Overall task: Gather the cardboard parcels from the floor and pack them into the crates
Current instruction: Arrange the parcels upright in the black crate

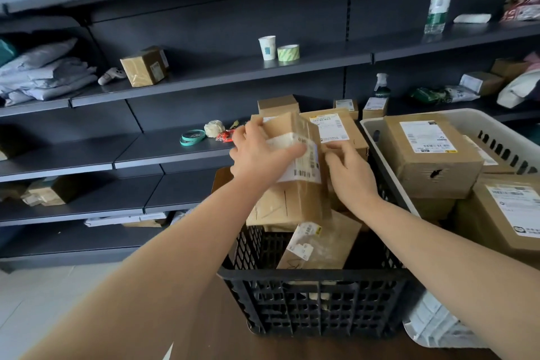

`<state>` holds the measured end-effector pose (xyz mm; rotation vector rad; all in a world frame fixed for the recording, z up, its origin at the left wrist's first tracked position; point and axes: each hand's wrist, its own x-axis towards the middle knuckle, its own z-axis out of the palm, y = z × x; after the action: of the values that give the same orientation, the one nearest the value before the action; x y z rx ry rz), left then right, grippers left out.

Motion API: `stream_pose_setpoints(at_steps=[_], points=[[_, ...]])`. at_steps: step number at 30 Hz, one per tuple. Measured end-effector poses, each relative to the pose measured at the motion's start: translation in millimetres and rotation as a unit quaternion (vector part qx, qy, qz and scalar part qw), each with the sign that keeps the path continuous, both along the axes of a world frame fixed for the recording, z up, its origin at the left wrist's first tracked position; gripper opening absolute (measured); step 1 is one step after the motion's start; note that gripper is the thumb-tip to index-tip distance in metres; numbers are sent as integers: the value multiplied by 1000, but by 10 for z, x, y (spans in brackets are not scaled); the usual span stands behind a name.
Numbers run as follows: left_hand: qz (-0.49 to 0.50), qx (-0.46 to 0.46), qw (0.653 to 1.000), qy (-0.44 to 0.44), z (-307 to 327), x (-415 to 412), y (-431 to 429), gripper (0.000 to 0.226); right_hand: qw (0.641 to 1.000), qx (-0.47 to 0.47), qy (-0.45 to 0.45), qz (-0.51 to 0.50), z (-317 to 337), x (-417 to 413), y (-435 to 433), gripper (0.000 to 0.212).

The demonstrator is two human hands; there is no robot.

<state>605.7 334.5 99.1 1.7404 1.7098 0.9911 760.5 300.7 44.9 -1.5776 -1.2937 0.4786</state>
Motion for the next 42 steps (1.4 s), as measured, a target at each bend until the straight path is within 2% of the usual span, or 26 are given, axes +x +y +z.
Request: stream_pose_setpoints(at_steps=[3, 6, 8, 9, 11, 13, 15, 19, 21, 23, 26, 29, 31, 33, 35, 36, 38, 40, 42], points=[[48, 3, 999, -20, 298, 167, 123, 101, 998, 53, 10, 41, 91, 6, -45, 34], [77, -5, 997, 5, 530, 377, 236, 105, 989, 45, 36, 138, 102, 65, -52, 49], [65, -7, 998, 7, 662, 537, 307, 108, 984, 45, 70, 158, 180, 146, -12, 59], [39, -16, 999, -24, 720, 607, 345, 104, 985, 49, 73, 152, 234, 201, 27, 61], [-42, -41, 996, -67, 788, 702, 374, 77, 991, 29, 64, 117, 354, 326, 121, 53], [-90, -79, 993, -22, 752, 718, 344, 51, 995, -5, 70, 72, 423, 449, 254, 47], [-112, -101, 989, 0, 637, 698, 343, 59, 996, -20, 72, 42, 476, 495, 375, 47], [-135, -122, 982, -45, 459, 571, 313, 96, 996, -45, 67, -37, 616, 461, 582, 42], [-164, -128, 978, 9, 400, 501, 319, 109, 994, -60, 61, -67, 666, 447, 631, 38], [-148, -94, 978, 110, 369, 471, 380, 111, 994, -56, 71, -68, 689, 427, 631, 37], [-65, 9, 980, 185, 339, 498, 451, 85, 993, -19, 112, -36, 658, 376, 591, 38], [-39, 33, 986, 159, 224, 572, 404, 75, 992, 7, 115, -44, 505, 368, 481, 36], [-35, 43, 992, 115, 102, 579, 319, 79, 991, 15, 103, -80, 357, 390, 357, 36], [7, 78, 995, 63, -45, 517, 193, 72, 988, 3, 88, -125, 209, 433, 218, 36], [47, 113, 992, 19, -223, 410, 105, 49, 990, -32, 61, -124, 28, 482, 128, 32], [51, 102, 993, 25, -320, 350, 78, 35, 992, -67, 32, -103, -68, 494, 107, 30], [15, 0, 994, 105, -501, 262, 71, 20, 981, -187, -35, -35, -242, 496, 85, 30], [-61, -145, 962, 222, -707, 216, 91, 25, 942, -320, -94, 26, -401, 463, 60, 45], [-116, -243, 924, 272, -901, 204, 58, 30, 901, -415, -99, 70, -519, 410, 11, 66]])
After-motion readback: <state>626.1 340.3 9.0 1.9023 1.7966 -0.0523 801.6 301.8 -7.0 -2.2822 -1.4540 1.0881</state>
